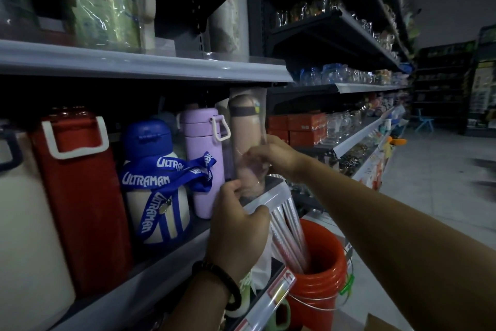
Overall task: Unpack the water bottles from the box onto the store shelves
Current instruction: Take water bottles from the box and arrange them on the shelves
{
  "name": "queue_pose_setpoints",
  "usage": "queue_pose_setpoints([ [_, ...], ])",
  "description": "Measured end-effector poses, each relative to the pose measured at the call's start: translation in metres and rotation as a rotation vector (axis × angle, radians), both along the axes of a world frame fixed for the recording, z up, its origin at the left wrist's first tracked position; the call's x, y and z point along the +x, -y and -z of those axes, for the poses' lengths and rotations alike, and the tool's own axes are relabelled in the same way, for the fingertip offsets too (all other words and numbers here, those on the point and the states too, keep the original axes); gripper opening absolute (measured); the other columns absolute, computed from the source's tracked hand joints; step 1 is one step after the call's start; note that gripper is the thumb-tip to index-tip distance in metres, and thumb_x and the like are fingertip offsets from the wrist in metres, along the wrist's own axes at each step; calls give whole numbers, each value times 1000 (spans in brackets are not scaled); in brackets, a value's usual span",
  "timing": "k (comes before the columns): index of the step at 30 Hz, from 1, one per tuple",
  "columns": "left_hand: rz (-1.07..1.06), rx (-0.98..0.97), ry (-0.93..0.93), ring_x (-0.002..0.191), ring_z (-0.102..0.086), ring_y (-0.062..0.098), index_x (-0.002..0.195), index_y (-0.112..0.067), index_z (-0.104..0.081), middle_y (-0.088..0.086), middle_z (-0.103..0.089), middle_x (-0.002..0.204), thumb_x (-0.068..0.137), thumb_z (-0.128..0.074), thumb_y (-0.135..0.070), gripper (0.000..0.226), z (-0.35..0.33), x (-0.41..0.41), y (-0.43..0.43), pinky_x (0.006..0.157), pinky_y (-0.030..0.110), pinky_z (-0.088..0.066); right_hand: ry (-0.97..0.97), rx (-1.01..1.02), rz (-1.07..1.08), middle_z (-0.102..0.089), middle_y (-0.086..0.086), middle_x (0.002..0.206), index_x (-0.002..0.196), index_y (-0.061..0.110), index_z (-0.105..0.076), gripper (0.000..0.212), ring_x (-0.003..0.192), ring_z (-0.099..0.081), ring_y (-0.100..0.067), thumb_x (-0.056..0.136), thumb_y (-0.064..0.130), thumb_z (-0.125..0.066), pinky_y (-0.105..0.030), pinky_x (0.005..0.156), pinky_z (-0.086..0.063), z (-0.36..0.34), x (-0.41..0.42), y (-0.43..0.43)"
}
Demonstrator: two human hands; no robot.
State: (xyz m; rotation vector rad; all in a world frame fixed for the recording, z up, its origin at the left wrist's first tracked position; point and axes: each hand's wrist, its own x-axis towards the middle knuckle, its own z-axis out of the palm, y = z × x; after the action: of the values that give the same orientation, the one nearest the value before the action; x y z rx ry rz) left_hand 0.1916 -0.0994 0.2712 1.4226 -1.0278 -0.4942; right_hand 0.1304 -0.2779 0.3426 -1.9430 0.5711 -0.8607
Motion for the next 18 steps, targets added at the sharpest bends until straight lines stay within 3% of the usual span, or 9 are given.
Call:
queue_pose_setpoints([
  [4, -25, 0, -33, 94, -73, 19, 121, -45, -48, -24, -55, 109, 85, -70, -18, 50, -6, -3, -3, 80, 53, -64, 27, -49, 174, -78, -12, 100, 111, 10, -70, 55, 90, -77, -25, 66, 29, -96, -45, 82, -65, 10, 12, -4],
  [6, -35, -11, -18, 97, -72, 20, 124, -43, -48, -22, -55, 115, 78, -69, -27, 53, -9, -5, -8, 83, 53, -63, 26, -66, 242, -78, -3, 103, 116, 21, -67, 74, 94, -77, -22, 52, 44, -97, -48, 82, -65, 13, 14, 1],
  [7, -42, -13, -7, 100, -72, 20, 126, -42, -48, -19, -54, 120, 73, -67, -32, 57, -11, -6, -10, 85, 52, -63, 35, -64, 237, -78, -1, 104, 116, 22, -66, 75, 95, -77, -21, 51, 42, -97, -48, 84, -65, 13, 15, 3],
  [11, -47, -1, -73, 98, -72, 22, 130, -35, -44, -13, -53, 122, 65, -65, -35, 68, -13, -7, -16, 84, 55, -62, 49, -44, 196, -79, -6, 99, 105, 17, -70, 38, 94, -77, -23, 74, 9, -90, -47, 89, -64, 6, 10, -4],
  [14, -76, 0, -72, 109, -68, 26, 131, -39, -41, -3, -47, 138, 65, -69, -38, 72, -13, -6, -19, 89, 56, -61, 46, -48, 181, -77, -3, 97, 100, 21, -68, 34, 90, -75, -19, 77, 8, -89, -36, 82, -65, 7, 7, -8],
  [16, -103, 1, -19, 120, -60, 24, 142, -34, -38, 1, -36, 151, 74, -73, -35, 77, -14, -5, -24, 97, 47, -58, 53, -3, 190, -73, 0, 104, 119, 15, -61, 57, 94, -74, -18, 74, 18, -94, -31, 78, -64, 8, 5, -11],
  [18, -104, 5, 20, 120, -52, 16, 153, -27, -32, 0, -26, 157, 86, -74, -25, 79, -11, -5, -29, 90, 26, -52, 90, 32, 265, -67, 1, 118, 140, 13, -45, 98, 106, -70, -19, 62, 37, -99, -36, 86, -63, 8, 3, -15],
])
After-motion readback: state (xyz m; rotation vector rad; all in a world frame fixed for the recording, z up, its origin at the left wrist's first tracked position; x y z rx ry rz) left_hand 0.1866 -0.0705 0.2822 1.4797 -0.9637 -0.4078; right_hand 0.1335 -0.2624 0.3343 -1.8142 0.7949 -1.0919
